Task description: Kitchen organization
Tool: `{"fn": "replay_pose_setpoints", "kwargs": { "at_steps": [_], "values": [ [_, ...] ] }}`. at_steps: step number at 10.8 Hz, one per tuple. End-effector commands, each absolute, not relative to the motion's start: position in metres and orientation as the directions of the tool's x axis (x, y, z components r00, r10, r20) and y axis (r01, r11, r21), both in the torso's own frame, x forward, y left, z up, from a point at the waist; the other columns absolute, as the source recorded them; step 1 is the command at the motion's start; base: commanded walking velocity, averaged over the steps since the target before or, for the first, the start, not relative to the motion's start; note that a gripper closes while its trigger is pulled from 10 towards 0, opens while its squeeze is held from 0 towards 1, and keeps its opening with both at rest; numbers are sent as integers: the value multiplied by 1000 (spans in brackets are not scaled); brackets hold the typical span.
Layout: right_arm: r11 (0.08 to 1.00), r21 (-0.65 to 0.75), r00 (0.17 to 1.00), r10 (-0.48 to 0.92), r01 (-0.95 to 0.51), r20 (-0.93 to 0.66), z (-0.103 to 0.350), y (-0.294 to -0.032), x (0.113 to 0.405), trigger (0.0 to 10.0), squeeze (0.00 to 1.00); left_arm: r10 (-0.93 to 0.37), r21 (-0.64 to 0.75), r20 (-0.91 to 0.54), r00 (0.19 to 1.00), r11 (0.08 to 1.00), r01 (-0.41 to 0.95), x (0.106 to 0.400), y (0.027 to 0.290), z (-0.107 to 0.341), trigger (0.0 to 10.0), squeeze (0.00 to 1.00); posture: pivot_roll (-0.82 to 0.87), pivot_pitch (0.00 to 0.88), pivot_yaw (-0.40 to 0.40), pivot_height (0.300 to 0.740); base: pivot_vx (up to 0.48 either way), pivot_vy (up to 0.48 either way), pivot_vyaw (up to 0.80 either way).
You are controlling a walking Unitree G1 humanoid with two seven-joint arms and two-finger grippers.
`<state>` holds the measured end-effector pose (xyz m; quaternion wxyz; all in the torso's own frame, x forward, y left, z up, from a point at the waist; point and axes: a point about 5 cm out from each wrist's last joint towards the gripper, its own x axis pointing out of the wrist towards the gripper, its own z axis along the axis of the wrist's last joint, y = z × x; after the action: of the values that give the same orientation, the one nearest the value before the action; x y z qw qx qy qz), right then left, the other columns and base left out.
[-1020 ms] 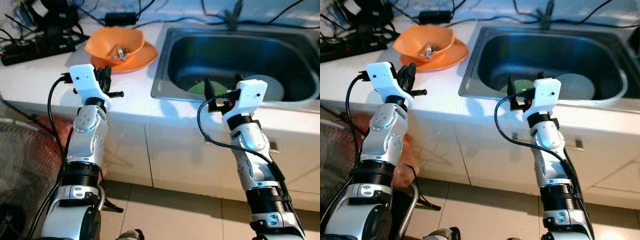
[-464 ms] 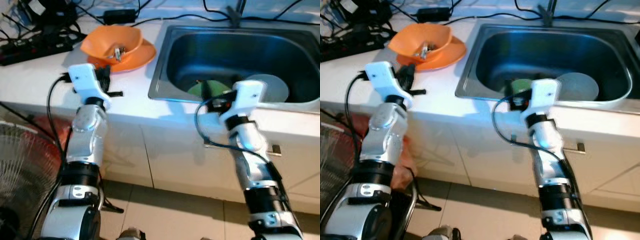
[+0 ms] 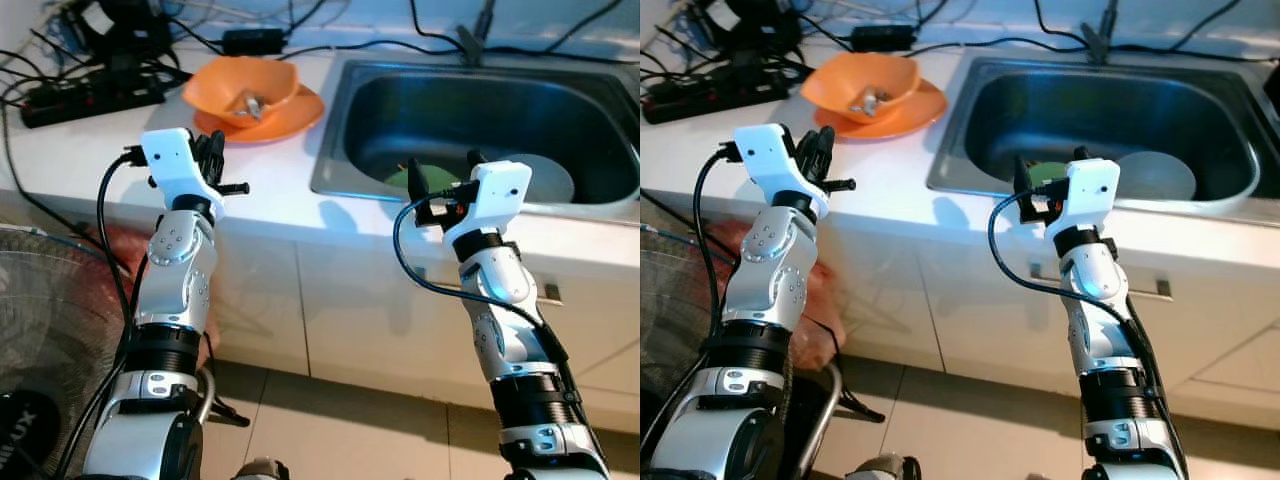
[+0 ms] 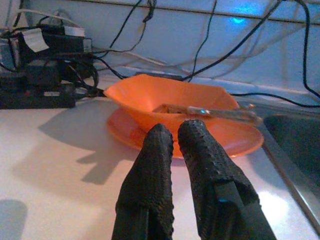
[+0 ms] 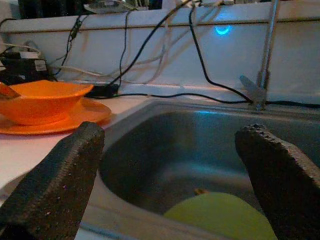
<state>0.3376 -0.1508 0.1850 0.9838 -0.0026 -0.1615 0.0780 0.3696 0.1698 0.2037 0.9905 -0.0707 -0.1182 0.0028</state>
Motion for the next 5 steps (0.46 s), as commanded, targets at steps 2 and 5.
{"fn": "replay_pose_setpoints", "kwargs": {
  "at_steps": [2, 5],
  "values": [
    [987, -39, 933, 158, -154, 322, 186, -150, 338, 10000, 0, 34, -128, 242, 970, 992, -2, 369, 173, 205, 10000, 0, 51, 133, 65, 740, 0, 0, 0],
    [987, -38, 933, 157, -153, 323, 186, -149, 337, 10000, 0, 34, -131, 242, 970, 991, -2, 368, 173, 205, 10000, 0, 50, 132, 66, 740, 100, 0, 0]
  ]
}}
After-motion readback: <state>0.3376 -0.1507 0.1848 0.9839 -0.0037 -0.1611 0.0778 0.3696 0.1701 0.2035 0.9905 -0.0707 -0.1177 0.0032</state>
